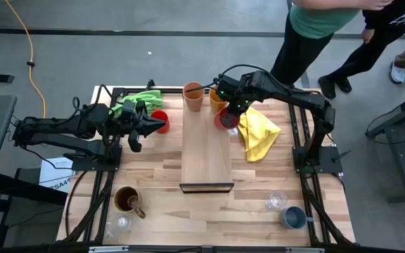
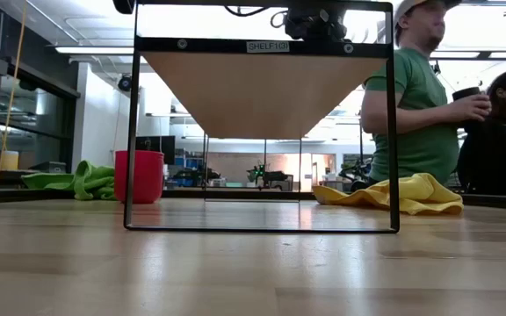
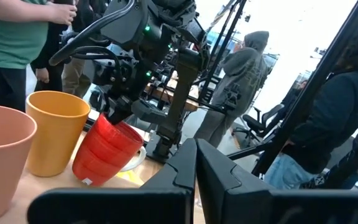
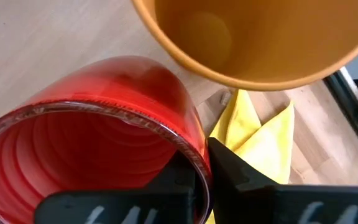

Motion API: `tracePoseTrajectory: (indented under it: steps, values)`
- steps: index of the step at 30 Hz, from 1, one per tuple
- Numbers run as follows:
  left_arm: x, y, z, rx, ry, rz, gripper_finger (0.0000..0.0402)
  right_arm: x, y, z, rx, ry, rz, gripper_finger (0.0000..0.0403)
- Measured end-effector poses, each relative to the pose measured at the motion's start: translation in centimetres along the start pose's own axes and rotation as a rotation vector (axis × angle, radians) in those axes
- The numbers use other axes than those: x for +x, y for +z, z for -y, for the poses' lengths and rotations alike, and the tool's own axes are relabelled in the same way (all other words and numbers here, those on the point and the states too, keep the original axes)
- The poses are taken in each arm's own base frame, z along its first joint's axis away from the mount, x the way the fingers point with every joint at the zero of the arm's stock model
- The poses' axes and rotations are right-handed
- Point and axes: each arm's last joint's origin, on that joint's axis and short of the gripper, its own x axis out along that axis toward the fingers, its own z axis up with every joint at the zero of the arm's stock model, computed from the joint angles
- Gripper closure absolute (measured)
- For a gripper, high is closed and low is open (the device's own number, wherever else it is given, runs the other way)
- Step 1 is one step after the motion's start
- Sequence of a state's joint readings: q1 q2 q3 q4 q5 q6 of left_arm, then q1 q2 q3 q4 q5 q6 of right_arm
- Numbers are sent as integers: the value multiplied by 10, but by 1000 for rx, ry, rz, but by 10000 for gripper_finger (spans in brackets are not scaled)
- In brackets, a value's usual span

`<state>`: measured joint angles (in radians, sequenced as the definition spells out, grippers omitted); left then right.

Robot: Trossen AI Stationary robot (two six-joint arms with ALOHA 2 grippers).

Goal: Stack small to large cups/mugs on shelf
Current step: Put the red cup on the shelf

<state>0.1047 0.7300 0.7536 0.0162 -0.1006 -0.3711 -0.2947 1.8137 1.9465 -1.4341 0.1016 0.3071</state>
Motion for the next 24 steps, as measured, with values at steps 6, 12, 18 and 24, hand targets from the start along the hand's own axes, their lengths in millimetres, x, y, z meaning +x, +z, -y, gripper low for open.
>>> tracePoseTrajectory:
  steps: [6,12,18,24]
  values:
    - [0,0,0,0,5,3,402,0,0,0,4,22,-7,379]
    - [0,0,0,0,4,3,402,0,2,1,9,31,8,338]
    - [0,0,0,-1,4,4,402,0,6,0,11,42,48,313]
    - [0,0,0,-1,4,4,402,0,7,-1,11,46,59,309]
